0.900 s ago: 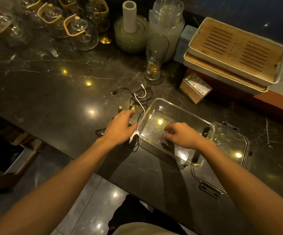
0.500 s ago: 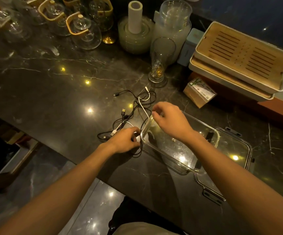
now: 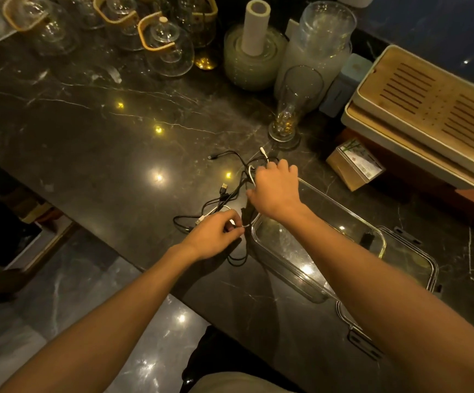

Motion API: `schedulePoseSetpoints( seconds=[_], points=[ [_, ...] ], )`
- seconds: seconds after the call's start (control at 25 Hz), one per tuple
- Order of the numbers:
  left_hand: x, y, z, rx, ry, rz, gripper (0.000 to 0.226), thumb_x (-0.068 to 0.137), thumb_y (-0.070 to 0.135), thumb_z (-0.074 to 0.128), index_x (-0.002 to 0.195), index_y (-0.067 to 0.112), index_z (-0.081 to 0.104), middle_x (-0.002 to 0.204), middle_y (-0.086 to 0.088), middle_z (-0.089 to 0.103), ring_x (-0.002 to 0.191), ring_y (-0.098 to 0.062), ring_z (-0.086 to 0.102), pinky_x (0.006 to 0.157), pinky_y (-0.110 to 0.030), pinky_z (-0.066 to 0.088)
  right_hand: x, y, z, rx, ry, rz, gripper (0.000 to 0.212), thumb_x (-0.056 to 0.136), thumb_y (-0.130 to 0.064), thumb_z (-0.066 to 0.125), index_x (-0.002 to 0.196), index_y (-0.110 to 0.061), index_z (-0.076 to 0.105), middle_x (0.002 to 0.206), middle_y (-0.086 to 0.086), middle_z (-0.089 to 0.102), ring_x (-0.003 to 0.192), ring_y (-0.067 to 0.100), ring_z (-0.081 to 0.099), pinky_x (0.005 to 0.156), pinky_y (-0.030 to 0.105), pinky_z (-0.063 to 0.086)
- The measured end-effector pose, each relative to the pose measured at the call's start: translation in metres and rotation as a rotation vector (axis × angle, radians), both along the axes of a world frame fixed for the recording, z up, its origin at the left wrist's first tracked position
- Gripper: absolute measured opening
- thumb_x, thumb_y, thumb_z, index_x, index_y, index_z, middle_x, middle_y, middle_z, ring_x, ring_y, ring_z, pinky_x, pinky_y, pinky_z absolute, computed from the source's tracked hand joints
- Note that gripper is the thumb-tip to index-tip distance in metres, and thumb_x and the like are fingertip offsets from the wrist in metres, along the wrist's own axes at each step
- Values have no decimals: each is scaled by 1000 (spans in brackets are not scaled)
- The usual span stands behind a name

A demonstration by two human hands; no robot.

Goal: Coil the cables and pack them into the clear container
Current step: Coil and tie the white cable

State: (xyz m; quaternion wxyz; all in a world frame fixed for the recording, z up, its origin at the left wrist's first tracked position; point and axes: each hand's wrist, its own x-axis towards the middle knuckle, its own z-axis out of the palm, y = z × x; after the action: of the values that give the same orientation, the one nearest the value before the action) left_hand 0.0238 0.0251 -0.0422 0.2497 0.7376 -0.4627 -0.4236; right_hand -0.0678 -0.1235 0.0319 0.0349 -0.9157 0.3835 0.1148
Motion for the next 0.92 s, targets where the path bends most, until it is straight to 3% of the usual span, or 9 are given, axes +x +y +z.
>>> schedulePoseSetpoints(
  seconds=[0.12,0.2,0.28,0.36,0.52,0.6,0.72,0.84,0.92],
  points=[
    [4,7,2,2,12,19,28,97,38,64,123,31,61,111,-1,69,91,-11,68,89,-40,59,0,-3,-1,-24,95,7,30,97,-36,61,113,-13,71,122,11,65,121,34,49,101,45,35],
    [6,11,5,23,17,43,54,97,41,62,147,28,46,129,-2,61,98,-13,67,92,-38,58,1,-5,0,75,15,-2,21,99,-29,58,103,-14,72,110,9,68,113,31,53,101,45,36],
    [11,11,7,70,36,126,72,97,48,60,157,26,28,131,-2,57,105,-20,66,94,-43,57,2,-8,9,336,-263,-132,19,101,-26,59,90,-15,69,90,5,68,89,21,60,90,39,45],
    [14,7,7,100,75,189,75,97,53,55,159,24,23,128,-3,62,110,-26,66,96,-45,55,1,-12,25,603,-626,-268,19,99,-22,64,84,-12,70,78,7,69,68,11,58,71,32,47],
    [14,2,9,95,9,184,53,103,43,51,146,13,48,123,-5,65,113,-23,64,96,-37,52,-12,-21,72,868,-1043,-247,14,103,-16,62,98,-4,67,78,7,67,59,14,61,50,24,49],
    [16,-1,9,115,37,188,51,102,40,54,144,12,50,120,-7,66,102,-23,66,95,-42,55,-17,-26,93,938,-1185,-241,12,106,-16,57,104,-6,64,89,11,71,66,18,68,52,26,55],
    [13,-5,14,139,-1,173,43,101,35,59,137,11,58,110,-6,71,84,-19,67,90,-40,57,-28,-34,121,937,-1338,-243,13,107,-19,54,105,-10,63,89,12,70,68,18,67,54,26,55],
    [4,-14,42,-86,7,404,18,99,27,61,102,13,72,87,-7,74,78,-26,70,76,-35,56,-42,-38,138,902,-1382,-196,16,108,-20,52,109,-10,64,89,13,69,69,18,65,55,26,54],
    [-4,-29,74,-293,130,495,22,100,29,61,90,13,74,81,-8,73,75,-22,69,70,-31,54,-55,-37,140,892,-1373,-196,17,109,-20,51,110,-9,64,89,13,69,70,18,65,55,26,54]
  ],
)
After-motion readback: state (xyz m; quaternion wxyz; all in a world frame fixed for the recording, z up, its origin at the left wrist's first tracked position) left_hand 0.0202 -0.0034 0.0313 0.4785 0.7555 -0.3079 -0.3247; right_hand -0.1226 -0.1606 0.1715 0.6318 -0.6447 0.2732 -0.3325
